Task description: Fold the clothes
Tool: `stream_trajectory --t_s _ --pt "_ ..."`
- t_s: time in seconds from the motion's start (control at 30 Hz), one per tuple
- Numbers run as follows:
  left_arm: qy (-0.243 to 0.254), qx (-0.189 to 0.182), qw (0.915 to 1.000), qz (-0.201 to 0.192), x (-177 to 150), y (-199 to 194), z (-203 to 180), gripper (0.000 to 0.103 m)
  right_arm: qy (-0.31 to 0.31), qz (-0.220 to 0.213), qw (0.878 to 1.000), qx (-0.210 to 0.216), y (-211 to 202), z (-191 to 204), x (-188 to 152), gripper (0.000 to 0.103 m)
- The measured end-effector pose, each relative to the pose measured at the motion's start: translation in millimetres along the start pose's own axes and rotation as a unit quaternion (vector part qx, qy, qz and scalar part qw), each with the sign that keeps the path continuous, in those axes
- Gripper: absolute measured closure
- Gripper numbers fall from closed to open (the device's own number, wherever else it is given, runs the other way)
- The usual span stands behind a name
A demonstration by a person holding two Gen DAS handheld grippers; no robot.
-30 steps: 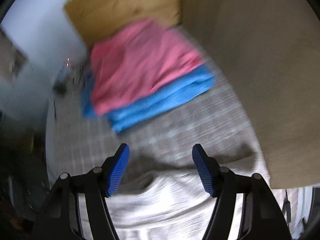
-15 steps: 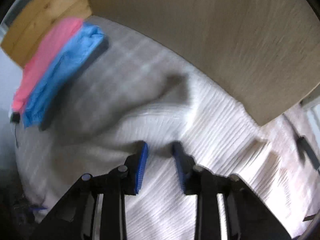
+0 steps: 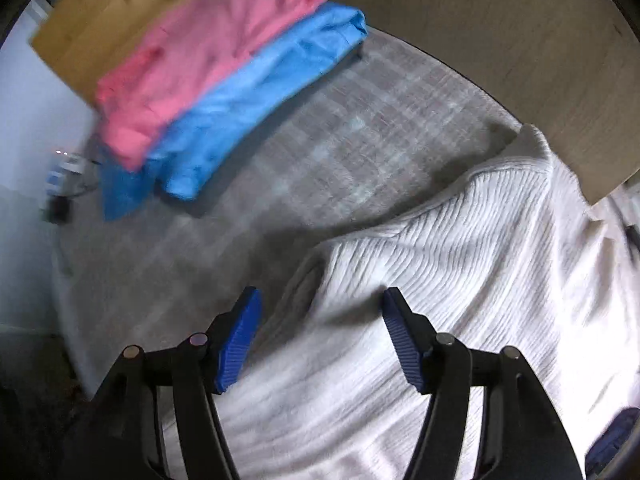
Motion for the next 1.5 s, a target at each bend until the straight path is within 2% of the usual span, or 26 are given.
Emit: stream_trajectory --t_s 0.07,0.1,0.13,0.17,0.23,0.33,0.5,0.6,0.63,0.7,0.77,0.83,0.87,0.97,1.03,1.1,1.17,1.2,1.27,1.33,1.4,1.47,1.5 --pt "0.013 -0.004 0.9999 -0.009 2 -4 -9 0.056 -0.008 0.005 1.000 -0.016 6 0 -1 0.042" --pt "0.019 -0.006 0.9997 -0.014 2 -6 -13 0.058 -0.003 0.001 1.000 -0.012 6 0 -1 0.051" --pt "0.025 -0.007 0.9995 -0.018 3 -8 -18 0.069 0.004 -0.005 1.000 -0.004 4 -2 -1 0.063" --pt "0.032 -0.009 0.9992 -0.023 4 -10 -22 0.083 0.011 -0.010 1.000 0.003 2 -3 -1 0.087" --pt "0.044 -0.013 0.9984 -0.032 5 -14 -31 0.090 0.046 -0.028 0.998 0.036 -7 -10 -1 0.092" --pt "0.063 -0.019 0.9968 -0.045 8 -19 -45 0.092 0.091 -0.054 0.992 0.062 -26 -28 -6 0.095" --pt "0.096 -0.030 0.9929 -0.063 10 -28 -69 0.093 0.171 -0.104 0.977 0.073 -63 -78 -30 0.095" --pt "0.124 -0.049 0.9901 -0.043 1 -27 -89 0.094 0.231 -0.125 0.962 0.078 -77 -112 -50 0.095" --pt "0.133 -0.055 0.9889 -0.037 -2 -27 -96 0.094 0.250 -0.129 0.957 0.076 -76 -126 -59 0.095" --pt "0.152 -0.068 0.9858 -0.023 -7 -26 -109 0.093 0.275 -0.098 0.955 0.057 -43 -144 -79 0.089" --pt "0.170 -0.080 0.9821 -0.010 -13 -26 -122 0.088 0.274 -0.081 0.957 0.051 -39 -154 -91 0.089" --pt "0.189 -0.093 0.9777 0.003 -19 -26 -135 0.083 0.260 -0.074 0.963 0.011 -52 -160 -95 0.069" --pt "0.190 -0.096 0.9771 0.006 -20 -28 -137 0.079 0.247 -0.081 0.966 -0.006 -62 -161 -94 0.055" --pt "0.160 -0.078 0.9839 -0.012 -6 -46 -114 0.074 0.213 -0.122 0.969 -0.034 -95 -153 -85 0.054" --pt "0.143 -0.067 0.9871 -0.028 3 -49 -100 0.074 0.192 -0.151 0.970 -0.013 -109 -131 -71 0.054" --pt "0.125 -0.069 0.9892 -0.034 11 -48 -89 0.074 0.164 -0.156 0.974 -0.021 -111 -115 -61 0.054" --pt "0.140 -0.079 0.9865 -0.033 12 -39 -98 0.074 0.140 -0.150 0.978 -0.041 -104 -103 -54 0.054" --pt "0.155 -0.086 0.9837 -0.031 9 -35 -106 0.073 0.150 -0.134 0.979 -0.026 -98 -100 -56 0.054" --pt "0.196 -0.090 0.9761 -0.027 1 -24 -122 0.059 0.181 -0.099 0.978 0.007 -85 -99 -67 0.054" --pt "0.231 -0.082 0.9693 -0.020 -9 -10 -133 0.055 0.196 -0.084 0.977 0.003 -76 -100 -75 0.054" --pt "0.249 -0.071 0.9659 -0.006 -16 5 -132 0.056 0.199 -0.075 0.977 -0.008 -70 -104 -79 0.054" --pt "0.256 -0.061 0.9648 -0.011 -16 14 -125 0.083 0.212 -0.071 0.975 -0.006 -64 -109 -80 0.054" --pt "0.251 -0.066 0.9655 -0.013 -13 12 -122 0.091 0.223 -0.071 0.972 -0.001 -61 -112 -79 0.054"
Point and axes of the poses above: each gripper's, at about its wrist camera, not at the fingertips, and y roughly the way its jaws point, z to its left, x to its top, the point moved 9 cm from there along y, roughly the way its jaws point, and after that the axes turned 11 degrees about -z, right-handed, at the moved point
